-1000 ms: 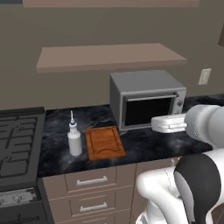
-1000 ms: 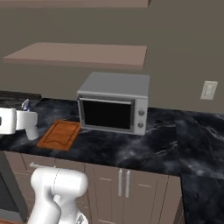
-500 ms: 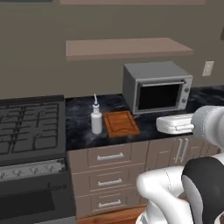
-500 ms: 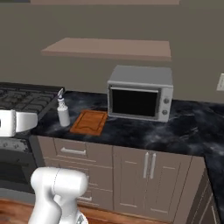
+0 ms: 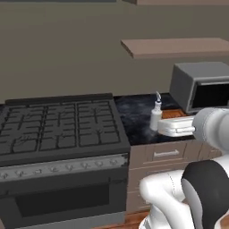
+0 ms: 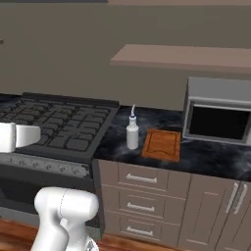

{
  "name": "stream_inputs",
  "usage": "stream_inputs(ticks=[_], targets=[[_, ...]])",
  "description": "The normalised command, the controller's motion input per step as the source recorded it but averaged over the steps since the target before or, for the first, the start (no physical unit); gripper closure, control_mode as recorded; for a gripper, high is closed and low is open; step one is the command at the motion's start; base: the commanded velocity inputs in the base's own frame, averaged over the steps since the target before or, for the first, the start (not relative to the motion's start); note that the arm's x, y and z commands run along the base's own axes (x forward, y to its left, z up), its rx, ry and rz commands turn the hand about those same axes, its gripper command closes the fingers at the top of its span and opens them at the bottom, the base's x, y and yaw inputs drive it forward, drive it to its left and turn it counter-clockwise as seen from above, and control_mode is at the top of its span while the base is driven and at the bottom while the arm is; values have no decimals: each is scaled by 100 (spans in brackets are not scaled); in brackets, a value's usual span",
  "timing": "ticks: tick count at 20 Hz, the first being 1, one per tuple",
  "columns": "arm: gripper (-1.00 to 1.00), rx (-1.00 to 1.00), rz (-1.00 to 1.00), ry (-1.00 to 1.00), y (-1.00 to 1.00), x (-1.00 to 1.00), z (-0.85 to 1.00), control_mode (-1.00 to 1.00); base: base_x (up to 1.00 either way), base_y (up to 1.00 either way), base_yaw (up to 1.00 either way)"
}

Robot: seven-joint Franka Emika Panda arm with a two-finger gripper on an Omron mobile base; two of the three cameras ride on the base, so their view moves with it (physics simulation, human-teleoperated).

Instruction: Grab the spray bottle from the shelves, then place it next to the cutting board for sanitizing. Then grab the dish brush from the countertop next to the sink and place it next to the cutting board.

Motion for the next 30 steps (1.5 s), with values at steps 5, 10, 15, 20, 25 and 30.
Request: stream_inputs(ticks=[5, 10, 15, 20, 25, 30], targets=[[-100, 0, 0, 0, 0, 0, 0, 100, 0, 100, 17], [-100, 0, 0, 0, 0, 0, 0, 100, 2, 100, 24], [-100, 0, 0, 0, 0, 0, 0, 100, 2, 100, 21], [-100, 0, 0, 0, 0, 0, 0, 100, 2, 100, 17], [-100, 0, 0, 0, 0, 0, 0, 100, 3, 100, 27], [-100, 0, 0, 0, 0, 0, 0, 100, -2, 98, 65]])
